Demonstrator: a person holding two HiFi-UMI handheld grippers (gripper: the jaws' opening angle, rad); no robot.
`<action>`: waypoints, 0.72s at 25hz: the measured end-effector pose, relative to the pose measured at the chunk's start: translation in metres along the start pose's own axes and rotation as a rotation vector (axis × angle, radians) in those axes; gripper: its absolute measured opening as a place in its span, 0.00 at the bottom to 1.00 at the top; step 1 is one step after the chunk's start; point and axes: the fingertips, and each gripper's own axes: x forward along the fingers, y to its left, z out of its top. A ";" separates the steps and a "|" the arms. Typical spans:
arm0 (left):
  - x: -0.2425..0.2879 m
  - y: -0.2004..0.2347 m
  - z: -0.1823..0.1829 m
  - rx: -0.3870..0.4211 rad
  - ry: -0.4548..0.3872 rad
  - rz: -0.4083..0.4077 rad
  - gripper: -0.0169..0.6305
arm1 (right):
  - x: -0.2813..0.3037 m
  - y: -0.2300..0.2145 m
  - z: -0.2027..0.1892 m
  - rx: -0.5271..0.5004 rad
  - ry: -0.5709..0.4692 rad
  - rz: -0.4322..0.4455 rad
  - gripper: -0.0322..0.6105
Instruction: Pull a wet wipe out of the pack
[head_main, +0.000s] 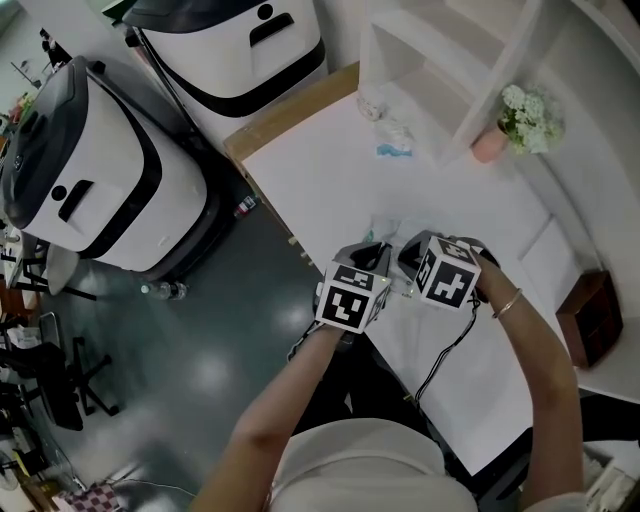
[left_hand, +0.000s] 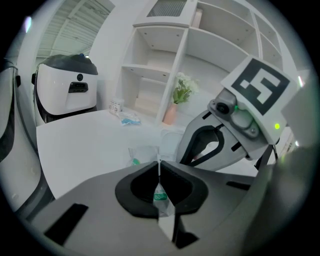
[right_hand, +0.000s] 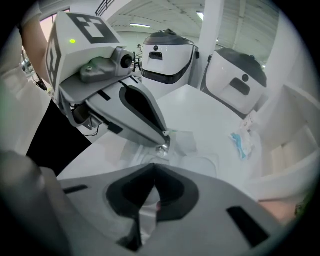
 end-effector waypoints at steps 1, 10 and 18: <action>0.000 0.000 0.000 -0.001 0.001 -0.001 0.03 | 0.000 0.000 0.000 0.005 0.001 0.001 0.06; -0.001 0.001 0.000 0.004 0.002 -0.003 0.03 | -0.008 0.000 0.003 0.113 -0.031 -0.028 0.05; -0.002 0.001 0.000 0.018 0.004 -0.003 0.03 | -0.021 0.000 0.008 0.170 -0.078 -0.078 0.05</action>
